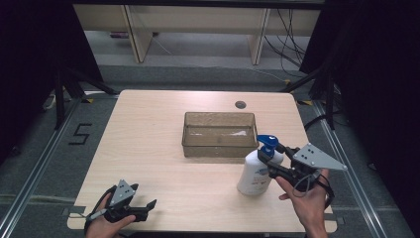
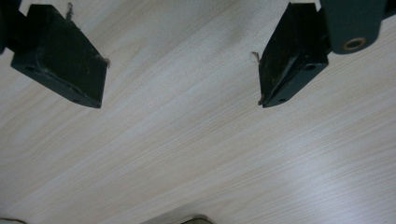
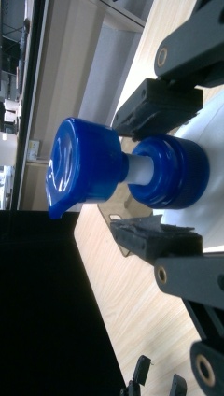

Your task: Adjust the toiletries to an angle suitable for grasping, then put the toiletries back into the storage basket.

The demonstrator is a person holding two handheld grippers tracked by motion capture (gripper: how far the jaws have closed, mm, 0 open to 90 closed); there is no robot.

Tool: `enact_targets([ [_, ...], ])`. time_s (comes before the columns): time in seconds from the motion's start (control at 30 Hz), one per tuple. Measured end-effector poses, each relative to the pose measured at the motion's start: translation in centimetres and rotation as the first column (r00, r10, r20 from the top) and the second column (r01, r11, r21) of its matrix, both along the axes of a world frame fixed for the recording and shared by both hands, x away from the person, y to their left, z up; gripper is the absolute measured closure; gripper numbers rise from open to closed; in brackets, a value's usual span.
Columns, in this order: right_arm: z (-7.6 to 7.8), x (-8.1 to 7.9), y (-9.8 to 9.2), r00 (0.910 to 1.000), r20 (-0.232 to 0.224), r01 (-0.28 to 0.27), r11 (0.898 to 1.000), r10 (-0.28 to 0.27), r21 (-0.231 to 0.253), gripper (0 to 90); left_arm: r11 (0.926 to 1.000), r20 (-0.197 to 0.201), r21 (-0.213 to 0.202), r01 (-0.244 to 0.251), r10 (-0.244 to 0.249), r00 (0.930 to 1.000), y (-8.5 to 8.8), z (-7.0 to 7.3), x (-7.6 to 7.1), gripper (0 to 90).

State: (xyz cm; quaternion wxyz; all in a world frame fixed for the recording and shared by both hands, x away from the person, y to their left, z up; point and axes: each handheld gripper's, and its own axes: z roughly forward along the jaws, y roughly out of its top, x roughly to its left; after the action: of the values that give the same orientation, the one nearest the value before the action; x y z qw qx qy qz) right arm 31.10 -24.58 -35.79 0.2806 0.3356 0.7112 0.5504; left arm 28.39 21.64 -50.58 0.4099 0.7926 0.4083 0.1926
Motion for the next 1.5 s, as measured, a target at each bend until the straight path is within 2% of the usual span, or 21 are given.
enact_targets([
  [0.1,-0.1,0.1,0.0,1.0,0.005,0.004,1.0,-0.004,-0.004,50.5,1.0,-0.002,-0.006,0.001,-0.001,1.0,-0.1,-0.1,0.1,14.8],
  [0.17,-0.1,0.2,0.0,1.0,0.004,0.006,1.0,-0.006,-0.004,52.5,0.9999,-0.014,0.017,0.003,-0.003,0.9999,0.0,-0.1,0.3,14.7],
  [0.2,-0.2,0.3,0.0,1.0,0.002,0.001,1.0,-0.001,0.005,53.4,1.0,-0.011,0.006,0.004,-0.004,0.9999,0.0,-0.1,0.3,14.7],
  [0.23,-0.2,0.3,-0.2,1.0,0.005,0.0,1.0,0.0,0.004,54.5,0.9996,-0.012,0.026,0.008,-0.007,0.9999,0.0,-0.1,0.5,14.8],
  [0.27,-0.2,0.3,-0.2,1.0,0.005,0.0,1.0,0.0,0.004,54.5,0.9999,-0.012,0.011,0.0,0.0,0.9999,-0.1,-0.1,0.4,14.8],
  [0.3,-0.2,0.3,-0.3,1.0,-0.003,-0.004,1.0,0.004,0.029,54.8,0.9999,-0.009,0.011,0.007,-0.007,0.9999,-0.2,-0.1,0.5,14.8],
  [0.33,-0.2,0.5,-0.3,0.9999,0.008,-0.006,1.0,0.006,0.018,54.9,1.0,-0.009,-0.005,0.005,-0.005,0.9999,-0.3,-0.2,0.4,14.8],
  [0.47,-0.1,0.5,-0.1,1.0,0.004,-0.001,1.0,0.001,0.01,55.8,0.9998,-0.013,0.016,0.011,-0.011,0.9999,-0.1,-0.1,0.3,14.8],
  [0.5,0.0,0.5,-0.1,0.9999,0.015,-0.003,1.0,0.003,0.013,58.7,0.9996,-0.003,0.025,0.013,-0.013,0.9999,0.1,0.0,0.2,14.8],
  [0.53,0.0,0.5,-0.1,0.9999,0.015,-0.003,1.0,0.003,0.013,58.7,0.9996,-0.003,0.025,0.013,-0.013,0.9999,0.1,0.0,0.2,14.7],
  [0.57,0.0,0.5,-0.1,0.9999,0.014,-0.005,1.0,0.005,0.023,59.5,1.0,-0.001,-0.006,0.001,-0.001,1.0,-0.1,-0.1,0.2,14.7],
  [0.6,0.1,0.6,-0.1,0.9997,0.023,-0.007,1.0,0.006,0.02,59.8,0.9999,-0.003,0.011,0.006,-0.006,1.0,0.0,0.0,0.2,14.8],
  [0.63,0.1,0.6,0.0,0.9996,0.026,-0.016,0.999,0.015,0.031,60.2,1.0,0.0,-0.003,0.001,-0.001,1.0,-0.1,-0.1,0.1,14.8],
  [0.7,0.2,0.6,0.0,0.9993,0.037,-0.006,1.0,0.006,0.014,60.8,1.0,0.0,0.0,0.001,-0.001,1.0,-0.1,-0.1,0.1,14.8],
  [0.77,0.2,0.6,0.0,0.9993,0.038,-0.007,1.0,0.006,0.026,62.1,1.0,-0.002,0.0,0.006,-0.006,1.0,-0.1,-0.1,0.1,14.8],
  [0.87,0.2,0.6,-0.1,0.9991,0.042,-0.007,1.0,0.006,0.03,62.2,1.0,-0.001,0.006,0.004,-0.004,1.0,0.0,0.0,0.1,14.8],
  [0.97,0.2,0.6,0.1,0.9996,0.027,-0.01,0.999,0.008,0.043,62.3,0.9999,0.001,0.011,0.009,-0.009,1.0,0.0,0.0,0.1,14.8],
  [1.2,0.4,0.7,0.1,0.9995,0.032,-0.003,1.0,0.002,0.027,62.3,1.0,0.001,0.003,0.006,-0.006,1.0,0.0,0.0,0.0,14.8],
  [1.23,0.4,0.7,0.2,0.9996,0.028,0.004,1.0,-0.005,0.025,62.3,0.9997,-0.002,0.024,0.011,-0.011,0.9999,0.1,0.1,-0.1,14.8],
  [1.43,0.7,1.0,0.5,1.0,0.005,-0.003,1.0,0.003,0.019,62.4,0.9999,0.001,0.01,0.009,-0.009,1.0,0.1,0.1,0.0,14.9],
  [1.5,0.9,1.1,0.5,0.9998,0.022,-0.001,1.0,0.001,0.018,62.5,0.9997,0.002,0.024,0.007,-0.007,1.0,0.1,0.0,0.0,14.9],
])
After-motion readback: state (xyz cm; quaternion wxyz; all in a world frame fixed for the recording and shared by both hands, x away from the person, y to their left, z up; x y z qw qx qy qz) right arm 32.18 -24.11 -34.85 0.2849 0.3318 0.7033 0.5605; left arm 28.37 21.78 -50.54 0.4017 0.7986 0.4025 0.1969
